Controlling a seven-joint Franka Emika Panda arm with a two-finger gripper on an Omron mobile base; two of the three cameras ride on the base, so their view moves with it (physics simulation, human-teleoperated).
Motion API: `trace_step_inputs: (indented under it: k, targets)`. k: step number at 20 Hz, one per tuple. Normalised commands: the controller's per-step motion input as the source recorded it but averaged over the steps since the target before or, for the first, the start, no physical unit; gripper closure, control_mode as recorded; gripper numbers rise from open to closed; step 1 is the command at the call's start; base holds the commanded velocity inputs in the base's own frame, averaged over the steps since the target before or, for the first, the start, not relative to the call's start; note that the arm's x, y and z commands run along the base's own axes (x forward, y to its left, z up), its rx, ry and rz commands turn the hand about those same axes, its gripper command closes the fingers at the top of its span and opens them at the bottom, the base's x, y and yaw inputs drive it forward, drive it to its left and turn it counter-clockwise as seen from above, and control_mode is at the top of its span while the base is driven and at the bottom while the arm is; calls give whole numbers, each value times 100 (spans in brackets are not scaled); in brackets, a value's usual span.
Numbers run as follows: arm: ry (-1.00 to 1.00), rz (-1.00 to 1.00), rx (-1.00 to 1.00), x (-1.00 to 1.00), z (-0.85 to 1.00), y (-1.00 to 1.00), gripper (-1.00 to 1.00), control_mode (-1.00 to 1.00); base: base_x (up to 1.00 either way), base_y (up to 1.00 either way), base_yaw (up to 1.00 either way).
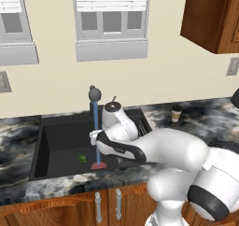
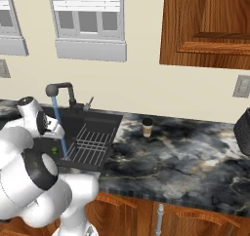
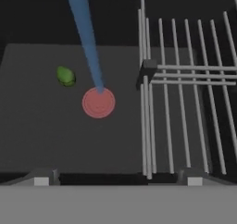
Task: Turn on the sink faucet. Then move the avocado from the counter to the sink. Turn off the sink. Move the vegetable from the sink to the pot next to the stove. Finally move the pot to the rear left burner.
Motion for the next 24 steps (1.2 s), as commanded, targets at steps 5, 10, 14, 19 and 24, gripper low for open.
trace_step_inputs:
  k: [5,10,14,19,24]
  targets:
    - [-6,0,13,-2,19,-69,-100,-100,0,0,0]
    - [-6,0,14,0,23,-58,-100,-100,0,0,0]
    - [-12,2,13,12,28,-44,-100,-100,0,0,0]
    - [-14,11,8,23,25,-37,-100,-100,0,0,0]
    - [-10,16,1,28,22,-28,-100,-100,0,0,0]
